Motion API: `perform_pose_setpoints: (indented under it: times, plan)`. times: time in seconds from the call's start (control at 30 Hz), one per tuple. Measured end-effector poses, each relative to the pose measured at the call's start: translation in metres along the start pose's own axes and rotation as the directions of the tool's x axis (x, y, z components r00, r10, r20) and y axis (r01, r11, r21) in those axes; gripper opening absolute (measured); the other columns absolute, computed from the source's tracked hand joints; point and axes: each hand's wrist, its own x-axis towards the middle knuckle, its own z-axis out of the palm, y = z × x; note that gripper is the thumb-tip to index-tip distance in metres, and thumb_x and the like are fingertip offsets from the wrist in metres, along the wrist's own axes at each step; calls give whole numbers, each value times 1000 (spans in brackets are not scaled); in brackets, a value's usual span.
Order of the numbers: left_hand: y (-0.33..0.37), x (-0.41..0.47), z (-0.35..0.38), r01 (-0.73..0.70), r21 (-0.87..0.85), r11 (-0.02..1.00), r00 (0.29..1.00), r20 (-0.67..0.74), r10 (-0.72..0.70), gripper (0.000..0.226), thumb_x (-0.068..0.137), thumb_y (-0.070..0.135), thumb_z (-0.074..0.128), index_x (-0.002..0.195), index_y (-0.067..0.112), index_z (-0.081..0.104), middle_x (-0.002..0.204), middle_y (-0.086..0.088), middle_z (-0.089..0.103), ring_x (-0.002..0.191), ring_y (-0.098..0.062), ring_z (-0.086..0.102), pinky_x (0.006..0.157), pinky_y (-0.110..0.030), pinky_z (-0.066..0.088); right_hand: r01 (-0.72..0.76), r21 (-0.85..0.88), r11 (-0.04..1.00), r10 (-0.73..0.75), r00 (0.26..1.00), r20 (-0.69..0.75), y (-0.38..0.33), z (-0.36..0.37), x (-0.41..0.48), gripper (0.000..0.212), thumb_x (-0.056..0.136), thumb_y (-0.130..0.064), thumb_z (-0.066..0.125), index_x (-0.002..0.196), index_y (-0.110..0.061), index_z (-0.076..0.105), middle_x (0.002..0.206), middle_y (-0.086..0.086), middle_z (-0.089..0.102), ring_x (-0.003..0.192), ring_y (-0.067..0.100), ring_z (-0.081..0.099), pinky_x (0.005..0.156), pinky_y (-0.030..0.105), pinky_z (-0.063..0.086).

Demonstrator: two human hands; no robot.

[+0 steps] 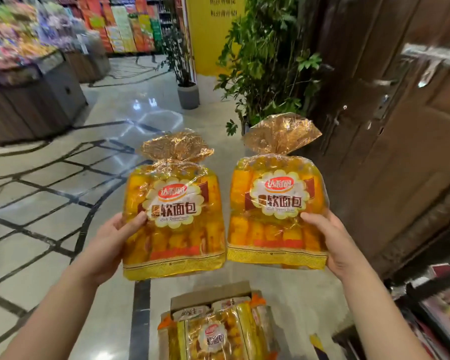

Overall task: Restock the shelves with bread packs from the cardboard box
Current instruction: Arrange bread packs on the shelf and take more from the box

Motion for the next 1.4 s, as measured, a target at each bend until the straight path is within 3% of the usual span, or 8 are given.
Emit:
perform_pose_setpoints:
  times: [0.1,0.23,0.33,0.53,0.83,1.13,1.3,1.4]
  plan:
    - [41,-14,19,-71,-4,997,997,20,71,73,70,54,85,129,16,63,118,-13,75,103,-34,75,74,-39,64,78,61,995,-79,997,3,-44,-4,-28,47,86,-28,68,133,-27,60,116,8,77,101,31,76,76,46,65]
    - [69,-28,50,-140,-18,990,989,52,140,33,89,32,61,115,13,68,107,-13,78,95,-33,76,68,-35,65,154,61,986,-152,988,-29,-74,-15,-57,47,86,-32,68,131,-26,60,117,9,76,102,32,76,79,47,64]
    - [74,-30,65,-167,-50,985,983,74,170,36,90,35,65,117,13,68,107,-14,78,92,-33,77,65,-35,64,218,87,972,-212,974,-77,-83,-27,-78,51,84,-31,68,134,-24,58,117,10,76,101,32,76,75,47,64]
    - [77,-25,91,-182,-96,978,960,199,199,87,55,58,92,123,10,67,114,-19,75,98,-38,75,73,-43,65,296,165,941,-261,944,-202,-96,-49,-128,54,86,-32,66,139,-24,58,124,15,73,107,39,73,80,54,63]
    - [90,-13,115,-155,-118,981,861,472,192,86,55,63,90,126,19,68,118,-14,75,101,-37,75,77,-46,64,430,68,900,-353,812,-465,-80,-39,-235,54,91,-31,64,143,-28,53,130,12,70,114,39,70,92,62,57]
    - [58,-60,172,-46,-80,996,630,771,91,107,30,68,94,122,19,70,111,-14,77,89,-35,77,63,-43,64,402,-24,915,-271,572,-774,-7,10,-395,49,91,-35,64,139,-26,56,126,13,72,111,38,71,97,64,53]
    - [22,-118,225,66,-1,998,466,884,-30,62,78,50,78,128,15,67,119,-18,74,101,-43,73,70,-49,64,429,-48,902,-242,413,-878,30,14,-496,47,93,-32,62,140,-25,56,126,13,72,112,38,71,95,62,55]
    - [3,-163,255,72,59,996,373,924,-82,66,76,50,83,130,15,66,122,-19,72,104,-44,72,88,-62,57,458,-28,889,-208,347,-915,54,10,-560,48,94,-32,62,141,-25,57,130,14,70,115,40,69,100,66,50]
